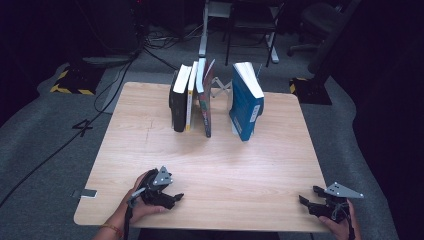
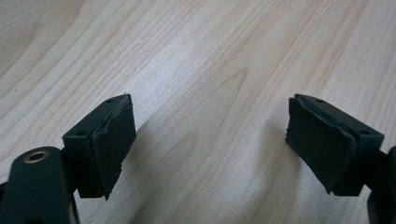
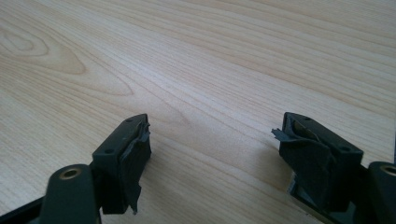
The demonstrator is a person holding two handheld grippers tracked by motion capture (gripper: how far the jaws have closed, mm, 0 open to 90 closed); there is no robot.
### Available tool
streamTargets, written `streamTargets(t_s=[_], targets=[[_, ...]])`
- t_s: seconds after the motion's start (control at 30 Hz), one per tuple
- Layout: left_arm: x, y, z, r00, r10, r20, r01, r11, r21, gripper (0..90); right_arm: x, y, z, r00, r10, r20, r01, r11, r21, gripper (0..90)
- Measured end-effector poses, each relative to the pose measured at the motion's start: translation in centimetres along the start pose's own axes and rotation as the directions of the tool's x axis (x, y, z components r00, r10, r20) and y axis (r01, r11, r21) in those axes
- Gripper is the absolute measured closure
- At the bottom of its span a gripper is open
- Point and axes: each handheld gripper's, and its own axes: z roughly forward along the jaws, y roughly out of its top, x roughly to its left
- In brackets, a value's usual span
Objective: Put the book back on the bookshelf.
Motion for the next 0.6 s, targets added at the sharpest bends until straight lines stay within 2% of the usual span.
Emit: streamTargets(t_s=[0.6], targets=[[0.07, 0.12, 0.12, 1.0000, 0.001, 0.004, -0.001, 1.0000, 0.000, 15.6, -0.16, 0.34, 0.27, 1.0000, -0.007, -0.006, 0.007, 1.000, 0.008, 25.0]])
